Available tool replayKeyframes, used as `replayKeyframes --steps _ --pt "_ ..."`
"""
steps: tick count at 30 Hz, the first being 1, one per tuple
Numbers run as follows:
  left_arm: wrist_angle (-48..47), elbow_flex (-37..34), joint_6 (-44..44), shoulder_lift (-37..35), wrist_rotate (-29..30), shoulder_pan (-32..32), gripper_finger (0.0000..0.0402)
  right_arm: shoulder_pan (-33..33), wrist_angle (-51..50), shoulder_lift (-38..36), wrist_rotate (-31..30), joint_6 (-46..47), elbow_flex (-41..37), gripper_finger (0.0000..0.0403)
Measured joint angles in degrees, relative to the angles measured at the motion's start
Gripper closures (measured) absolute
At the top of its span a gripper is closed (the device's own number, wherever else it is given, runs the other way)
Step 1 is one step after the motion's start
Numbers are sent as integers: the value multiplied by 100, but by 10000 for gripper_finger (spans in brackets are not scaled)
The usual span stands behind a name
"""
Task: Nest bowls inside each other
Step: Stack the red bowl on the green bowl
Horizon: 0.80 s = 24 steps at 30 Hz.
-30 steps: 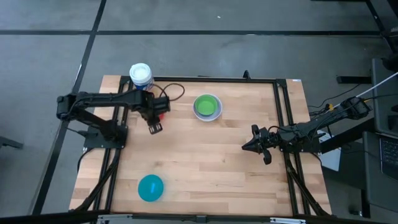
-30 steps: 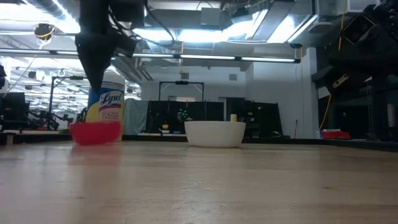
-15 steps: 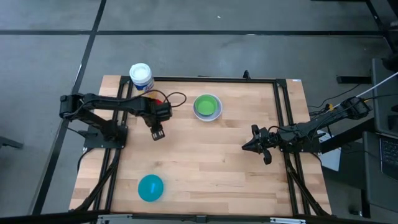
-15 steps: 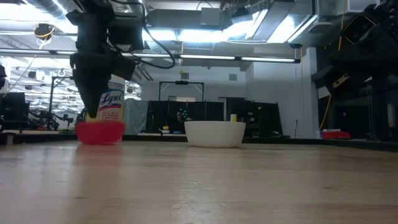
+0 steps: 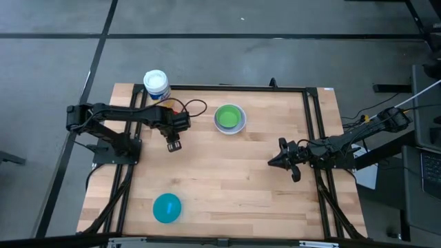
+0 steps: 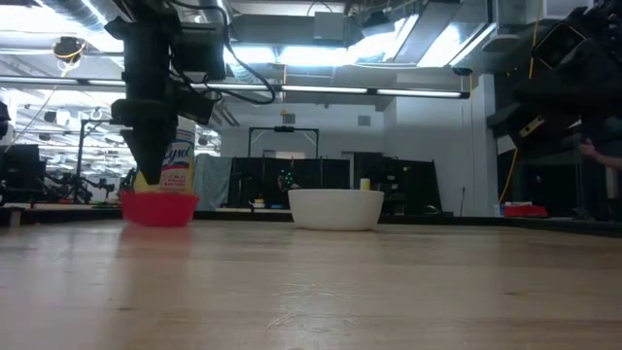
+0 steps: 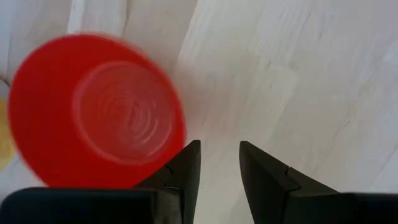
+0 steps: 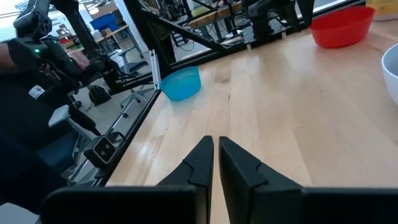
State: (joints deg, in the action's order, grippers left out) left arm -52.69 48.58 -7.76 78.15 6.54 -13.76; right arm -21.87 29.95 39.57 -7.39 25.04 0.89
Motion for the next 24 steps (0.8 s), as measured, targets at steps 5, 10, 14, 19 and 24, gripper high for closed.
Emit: replayKeyframes --steps 5,10,14,19,24 --pt "89 -26 137 0 18 -117 294 0 0 0 -72 -17 0 373" --pt "210 -151 260 18 8 -282 294 0 0 0 -76 -17 0 373" --pt "233 -179 356 130 -46 -385 294 0 0 0 -76 -15 0 373" --pt "459 -179 534 367 -44 -442 294 0 0 0 -76 -15 0 373" --pt "696 -179 474 755 20 -542 296 0 0 0 -75 -2 0 373"
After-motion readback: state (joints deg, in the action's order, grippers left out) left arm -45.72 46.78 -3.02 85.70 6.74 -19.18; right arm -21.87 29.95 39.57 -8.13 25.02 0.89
